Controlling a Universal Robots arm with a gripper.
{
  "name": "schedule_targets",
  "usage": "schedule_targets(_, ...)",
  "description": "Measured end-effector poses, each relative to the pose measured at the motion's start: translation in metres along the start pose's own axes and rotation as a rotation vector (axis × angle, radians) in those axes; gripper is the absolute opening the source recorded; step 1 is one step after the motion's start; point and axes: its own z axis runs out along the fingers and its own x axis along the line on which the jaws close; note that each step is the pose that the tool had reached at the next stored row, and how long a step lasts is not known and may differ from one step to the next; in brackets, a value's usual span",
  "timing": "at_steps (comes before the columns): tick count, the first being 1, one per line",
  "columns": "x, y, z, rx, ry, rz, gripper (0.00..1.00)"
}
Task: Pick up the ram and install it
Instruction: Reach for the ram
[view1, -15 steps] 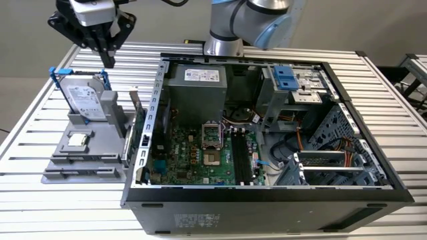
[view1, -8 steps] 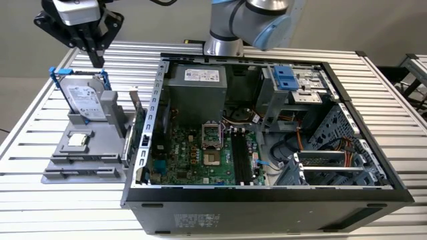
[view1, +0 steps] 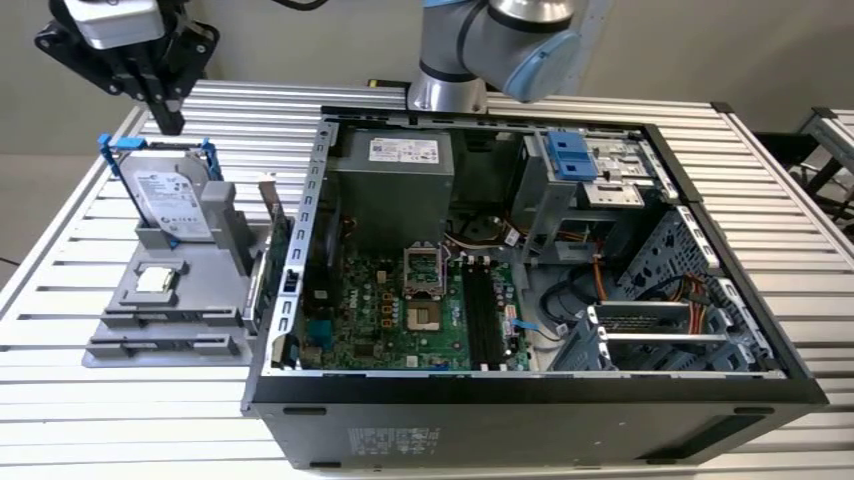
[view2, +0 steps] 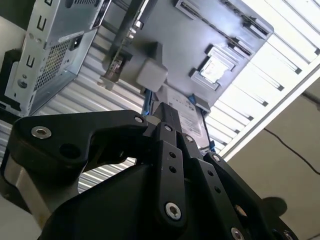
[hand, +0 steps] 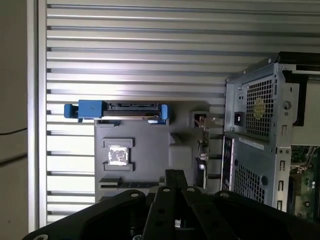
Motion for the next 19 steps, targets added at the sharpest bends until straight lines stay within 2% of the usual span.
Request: schedule_targets(19,0.0511,0.0005,-0.0008,-0.0004,0.0003,-0.009,0.0)
